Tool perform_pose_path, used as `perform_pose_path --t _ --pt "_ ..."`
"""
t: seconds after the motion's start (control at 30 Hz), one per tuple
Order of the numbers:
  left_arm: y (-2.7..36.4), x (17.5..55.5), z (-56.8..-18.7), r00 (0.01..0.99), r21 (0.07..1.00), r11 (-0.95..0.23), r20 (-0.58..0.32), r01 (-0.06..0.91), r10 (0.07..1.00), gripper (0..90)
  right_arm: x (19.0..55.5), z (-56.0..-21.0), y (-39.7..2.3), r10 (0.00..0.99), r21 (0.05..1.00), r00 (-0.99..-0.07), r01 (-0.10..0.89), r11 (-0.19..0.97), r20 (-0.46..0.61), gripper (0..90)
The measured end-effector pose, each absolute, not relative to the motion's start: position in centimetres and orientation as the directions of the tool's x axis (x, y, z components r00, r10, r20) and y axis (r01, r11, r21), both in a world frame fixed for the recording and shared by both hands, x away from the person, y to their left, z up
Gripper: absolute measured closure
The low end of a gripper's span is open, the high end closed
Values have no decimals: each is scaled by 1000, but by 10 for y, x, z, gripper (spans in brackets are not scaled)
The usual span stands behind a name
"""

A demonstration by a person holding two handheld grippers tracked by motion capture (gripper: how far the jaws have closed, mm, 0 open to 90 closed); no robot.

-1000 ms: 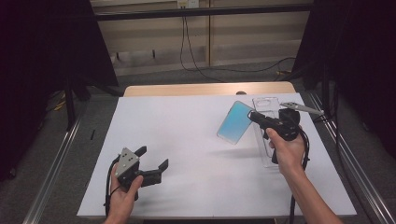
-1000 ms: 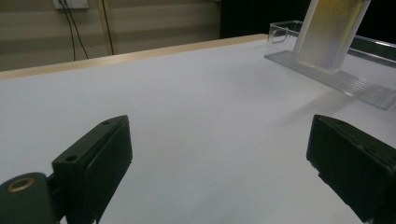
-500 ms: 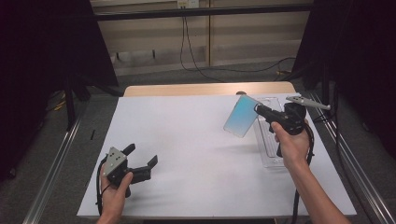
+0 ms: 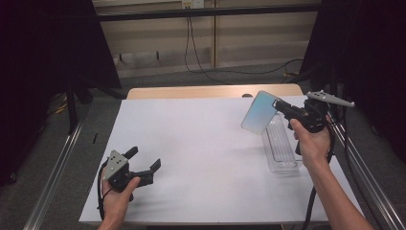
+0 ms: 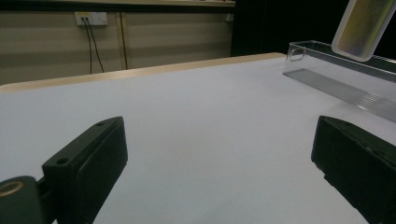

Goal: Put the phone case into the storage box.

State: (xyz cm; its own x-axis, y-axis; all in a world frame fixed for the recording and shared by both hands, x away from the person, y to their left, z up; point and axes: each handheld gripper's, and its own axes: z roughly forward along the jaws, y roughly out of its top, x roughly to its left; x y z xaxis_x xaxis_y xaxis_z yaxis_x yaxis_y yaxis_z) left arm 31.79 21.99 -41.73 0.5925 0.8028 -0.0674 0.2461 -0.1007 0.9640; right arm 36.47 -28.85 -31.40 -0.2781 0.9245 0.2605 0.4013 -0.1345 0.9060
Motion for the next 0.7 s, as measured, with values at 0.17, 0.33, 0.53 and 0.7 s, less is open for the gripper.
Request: perform_pose_path --t 0.17,0.33,0.53,0.7 --pt "218 318 -417 597 964 -97 -73 248 799 43 368 -308 -295 933 911 -270 394 -120 240 839" --pt "214 319 -415 602 968 -88 -75 236 795 44 372 -301 -302 942 920 -256 377 -108 216 840" --pt "212 320 -416 609 970 -100 -59 224 791 44 374 -299 -312 949 921 -236 375 -108 207 840" --pt "214 323 -417 606 968 -82 -82 238 791 45 377 -299 -322 956 924 -221 368 -100 191 840"
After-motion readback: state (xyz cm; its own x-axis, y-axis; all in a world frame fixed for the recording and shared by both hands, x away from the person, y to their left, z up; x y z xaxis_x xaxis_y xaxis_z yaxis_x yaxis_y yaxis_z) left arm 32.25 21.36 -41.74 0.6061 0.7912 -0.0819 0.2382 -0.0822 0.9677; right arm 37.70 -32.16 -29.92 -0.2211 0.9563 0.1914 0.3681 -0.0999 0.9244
